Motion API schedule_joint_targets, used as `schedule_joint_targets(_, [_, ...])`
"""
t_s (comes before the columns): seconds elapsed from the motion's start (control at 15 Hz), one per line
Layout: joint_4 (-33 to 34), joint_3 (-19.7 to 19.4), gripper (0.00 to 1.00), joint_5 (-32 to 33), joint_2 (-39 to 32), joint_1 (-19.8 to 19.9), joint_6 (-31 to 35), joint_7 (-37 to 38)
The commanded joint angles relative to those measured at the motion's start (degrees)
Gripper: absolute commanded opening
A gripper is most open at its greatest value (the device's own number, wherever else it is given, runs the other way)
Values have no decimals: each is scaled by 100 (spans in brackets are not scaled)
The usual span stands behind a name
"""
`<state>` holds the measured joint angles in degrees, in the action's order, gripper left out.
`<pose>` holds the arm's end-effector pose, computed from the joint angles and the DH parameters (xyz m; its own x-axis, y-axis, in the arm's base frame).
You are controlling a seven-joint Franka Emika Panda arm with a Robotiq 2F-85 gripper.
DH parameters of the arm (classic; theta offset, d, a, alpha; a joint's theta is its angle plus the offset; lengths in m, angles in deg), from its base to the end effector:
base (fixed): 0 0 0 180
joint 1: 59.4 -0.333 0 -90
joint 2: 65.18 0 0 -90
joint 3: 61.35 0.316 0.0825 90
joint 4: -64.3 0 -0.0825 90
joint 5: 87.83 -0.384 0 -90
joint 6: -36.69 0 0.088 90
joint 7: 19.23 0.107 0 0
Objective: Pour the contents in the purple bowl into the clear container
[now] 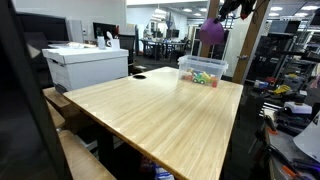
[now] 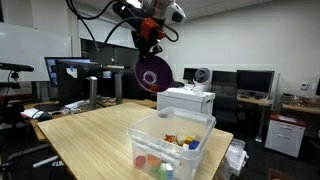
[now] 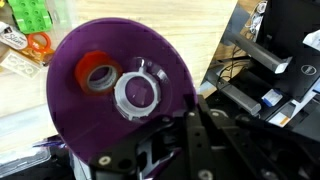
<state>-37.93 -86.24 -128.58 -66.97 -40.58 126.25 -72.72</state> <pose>0.4474 -0.3266 0.5337 0.9338 -0.0395 0.3555 0.1823 -0.8025 -0.5681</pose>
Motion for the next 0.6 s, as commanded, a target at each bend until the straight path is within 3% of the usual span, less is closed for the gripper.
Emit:
schedule_joint_targets(0.0, [28,134,4,1,-15,140,-19,3])
schedule_joint_targets(0.13, [221,79,1,-107,-159,229,-228,-61])
schedule_joint_targets(0.53, [1348,-25,1,-1053,-1338,1133,-1491,-784])
